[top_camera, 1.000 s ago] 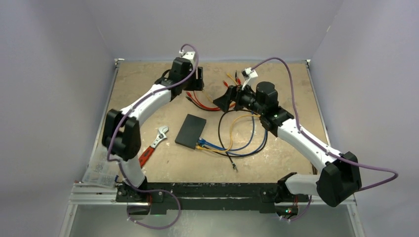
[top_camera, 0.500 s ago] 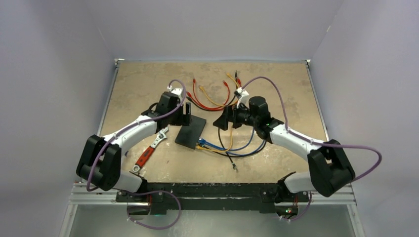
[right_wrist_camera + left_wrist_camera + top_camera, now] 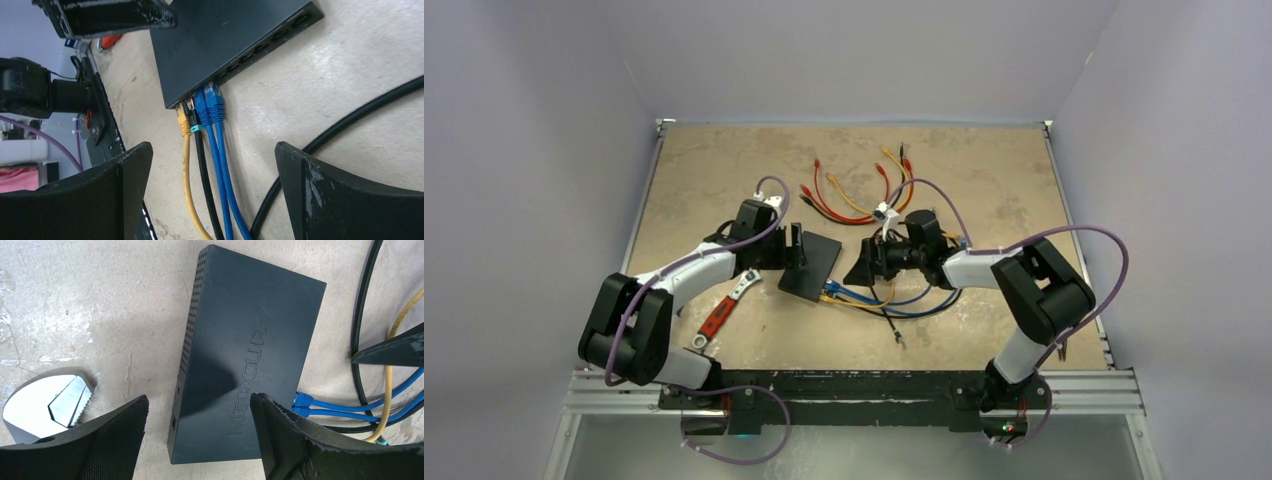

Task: Pull the plug from the switch port
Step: Pull the connector from the switch port.

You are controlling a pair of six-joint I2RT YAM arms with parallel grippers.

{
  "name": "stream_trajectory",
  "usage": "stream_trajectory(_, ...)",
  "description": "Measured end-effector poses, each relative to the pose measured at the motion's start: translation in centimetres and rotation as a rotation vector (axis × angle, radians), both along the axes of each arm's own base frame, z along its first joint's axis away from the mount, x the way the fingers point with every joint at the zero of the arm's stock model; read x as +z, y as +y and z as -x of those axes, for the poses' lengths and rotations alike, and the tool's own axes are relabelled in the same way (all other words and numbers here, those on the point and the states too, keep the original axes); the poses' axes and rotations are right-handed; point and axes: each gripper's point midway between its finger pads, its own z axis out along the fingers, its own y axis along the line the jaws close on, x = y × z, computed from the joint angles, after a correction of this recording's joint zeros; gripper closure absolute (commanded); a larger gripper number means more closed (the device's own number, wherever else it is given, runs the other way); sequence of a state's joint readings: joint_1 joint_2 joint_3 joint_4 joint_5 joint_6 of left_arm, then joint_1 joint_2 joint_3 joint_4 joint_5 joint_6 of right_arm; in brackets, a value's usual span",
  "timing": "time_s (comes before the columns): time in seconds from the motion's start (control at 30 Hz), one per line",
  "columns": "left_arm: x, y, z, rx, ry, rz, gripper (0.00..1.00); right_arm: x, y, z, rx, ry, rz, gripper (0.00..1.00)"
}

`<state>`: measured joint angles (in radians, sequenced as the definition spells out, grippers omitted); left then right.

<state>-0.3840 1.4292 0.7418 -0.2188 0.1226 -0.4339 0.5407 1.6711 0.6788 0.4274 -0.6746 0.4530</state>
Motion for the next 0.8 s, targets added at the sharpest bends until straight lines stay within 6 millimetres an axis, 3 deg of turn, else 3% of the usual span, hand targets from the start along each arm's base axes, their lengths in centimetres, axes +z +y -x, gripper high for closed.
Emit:
stream_trajectory(0.2,0.0,0.4,-0.2,0.007,0.012,0.025,0.28,-1.4,1.5,1.1,0.056,0.027,-0.007,0.13)
stream_trajectory(0.47,-0.6,0.7,0.2,0.014,0.042,0.017,0.34,-1.7,3.8,0.8,0.094,0.044,-0.005,0.26)
stream_trajectory(0.63,-1.2,1.0,0.9,0.02,0.066,0.008,0.39,-2.1,5.4,1.6,0.137,0.068,0.013,0.33)
stream_trajectory(0.8,-1.8,0.9,1.4,0.032,0.085,0.032,0.48,-2.3,5.7,2.1,0.143,0.085,0.019,0.37)
